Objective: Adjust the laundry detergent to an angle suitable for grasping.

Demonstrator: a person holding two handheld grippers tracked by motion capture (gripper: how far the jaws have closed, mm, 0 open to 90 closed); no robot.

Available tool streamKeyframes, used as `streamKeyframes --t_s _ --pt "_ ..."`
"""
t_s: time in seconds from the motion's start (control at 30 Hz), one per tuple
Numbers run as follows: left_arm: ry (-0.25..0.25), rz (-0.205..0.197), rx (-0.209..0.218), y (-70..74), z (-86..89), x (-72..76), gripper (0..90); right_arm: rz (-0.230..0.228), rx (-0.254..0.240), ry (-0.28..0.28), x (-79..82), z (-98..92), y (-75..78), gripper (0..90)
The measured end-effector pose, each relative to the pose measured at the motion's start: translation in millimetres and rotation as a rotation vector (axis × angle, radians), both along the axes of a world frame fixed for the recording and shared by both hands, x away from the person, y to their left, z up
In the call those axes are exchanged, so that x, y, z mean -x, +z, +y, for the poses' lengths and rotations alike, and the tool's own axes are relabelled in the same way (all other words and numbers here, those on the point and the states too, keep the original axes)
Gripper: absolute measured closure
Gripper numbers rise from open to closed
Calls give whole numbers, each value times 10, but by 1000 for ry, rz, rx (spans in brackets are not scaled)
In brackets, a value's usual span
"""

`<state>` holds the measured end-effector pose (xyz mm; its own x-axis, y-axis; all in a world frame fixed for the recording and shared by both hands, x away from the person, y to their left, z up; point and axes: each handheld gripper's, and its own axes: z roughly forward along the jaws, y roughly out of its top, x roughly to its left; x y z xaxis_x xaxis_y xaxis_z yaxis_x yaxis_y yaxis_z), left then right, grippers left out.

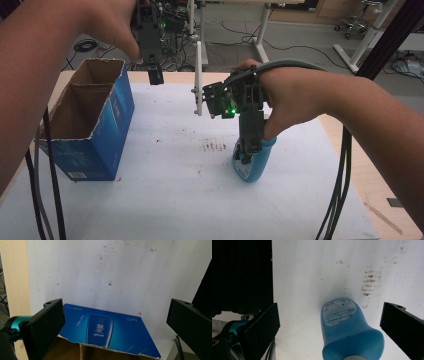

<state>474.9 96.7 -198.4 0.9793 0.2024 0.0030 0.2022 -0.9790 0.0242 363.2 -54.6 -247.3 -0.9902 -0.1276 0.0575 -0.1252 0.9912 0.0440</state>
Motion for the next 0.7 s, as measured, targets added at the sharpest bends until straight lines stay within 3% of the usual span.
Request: streamKeyframes --t_s 0.5,0.53,0.7 --pt "-12 -4 13 36 -28 21 17 -14 -8 -10 30 -35 45 19" --pt "-9 -14 8 32 -26 22 17 -3 -9 -33 48 -33 42 19" --pt "-11 -1 -8 8 -31 38 17 -11 -19 -5 50 -34 34 18"
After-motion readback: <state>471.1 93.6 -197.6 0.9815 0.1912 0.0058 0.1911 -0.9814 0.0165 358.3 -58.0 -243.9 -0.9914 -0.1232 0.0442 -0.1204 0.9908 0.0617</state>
